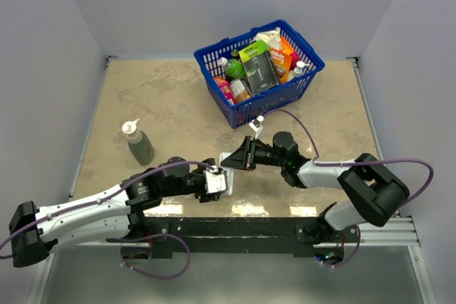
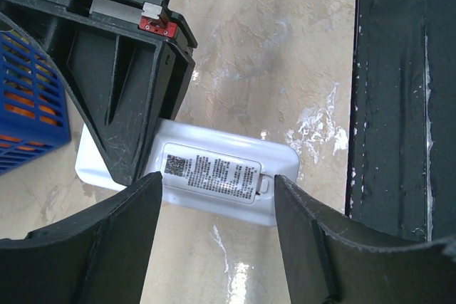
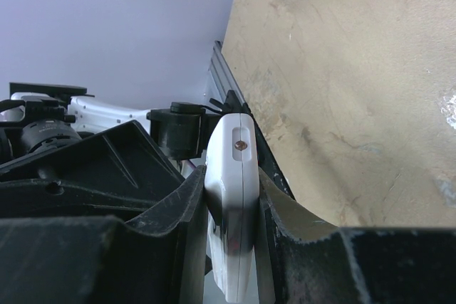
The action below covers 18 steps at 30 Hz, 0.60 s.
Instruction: Unload the batteries from the remote control
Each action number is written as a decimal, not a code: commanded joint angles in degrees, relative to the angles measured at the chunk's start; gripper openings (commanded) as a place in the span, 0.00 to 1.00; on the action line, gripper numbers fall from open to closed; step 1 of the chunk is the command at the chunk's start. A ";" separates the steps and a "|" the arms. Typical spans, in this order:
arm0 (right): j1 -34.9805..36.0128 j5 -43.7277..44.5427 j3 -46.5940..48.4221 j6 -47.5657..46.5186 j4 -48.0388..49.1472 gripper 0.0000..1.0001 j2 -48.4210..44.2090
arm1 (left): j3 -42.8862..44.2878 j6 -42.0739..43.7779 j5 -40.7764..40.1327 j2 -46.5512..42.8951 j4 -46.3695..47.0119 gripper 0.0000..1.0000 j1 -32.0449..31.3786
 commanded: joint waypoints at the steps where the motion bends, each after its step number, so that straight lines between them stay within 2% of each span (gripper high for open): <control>1: -0.09 -0.99 1.86 0.74 2.95 0.00 -1.35 | 2.69 2.02 -0.91 0.43 2.72 0.68 -0.50; 18: -0.17 -1.34 0.46 2.58 5.85 0.00 -1.26 | 2.87 3.78 -3.64 1.75 3.07 0.65 -0.94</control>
